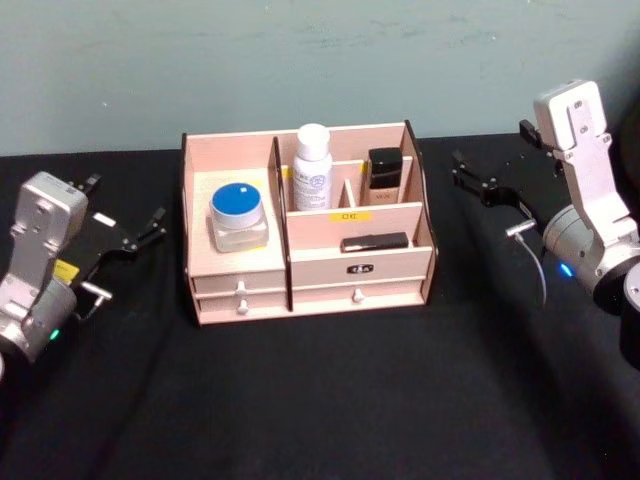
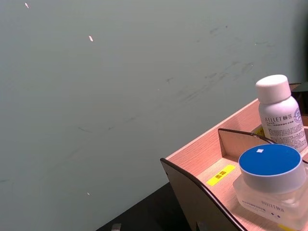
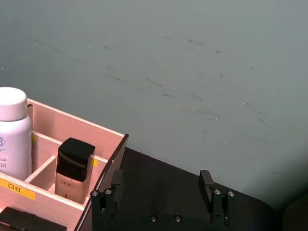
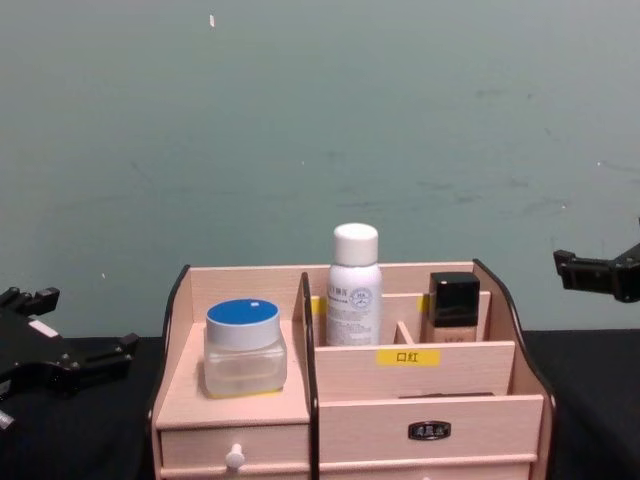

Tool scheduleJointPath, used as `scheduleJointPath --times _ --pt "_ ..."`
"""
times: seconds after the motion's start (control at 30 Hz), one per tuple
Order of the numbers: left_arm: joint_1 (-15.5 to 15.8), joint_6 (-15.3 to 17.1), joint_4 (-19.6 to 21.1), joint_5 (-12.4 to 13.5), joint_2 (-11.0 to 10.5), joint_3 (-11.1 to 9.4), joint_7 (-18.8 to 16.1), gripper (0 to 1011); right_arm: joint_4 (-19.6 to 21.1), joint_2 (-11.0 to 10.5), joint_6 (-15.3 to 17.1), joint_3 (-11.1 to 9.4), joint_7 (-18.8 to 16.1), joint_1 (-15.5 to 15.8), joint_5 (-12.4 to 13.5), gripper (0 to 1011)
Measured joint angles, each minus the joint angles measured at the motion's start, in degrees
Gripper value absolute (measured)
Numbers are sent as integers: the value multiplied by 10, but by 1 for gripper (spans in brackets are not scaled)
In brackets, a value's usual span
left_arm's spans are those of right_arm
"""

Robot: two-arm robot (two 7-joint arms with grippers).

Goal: Pick up the facial cleanser and watermelon frost from the table and place them into the tiered storage box.

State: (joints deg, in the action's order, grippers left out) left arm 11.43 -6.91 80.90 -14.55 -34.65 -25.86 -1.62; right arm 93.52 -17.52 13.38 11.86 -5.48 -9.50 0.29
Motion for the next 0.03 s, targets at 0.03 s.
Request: scheduleJointPath --times 0.03 --pt "0 0 0 0 0 0 0 1009 0 0 0 0 0 0 0 1002"
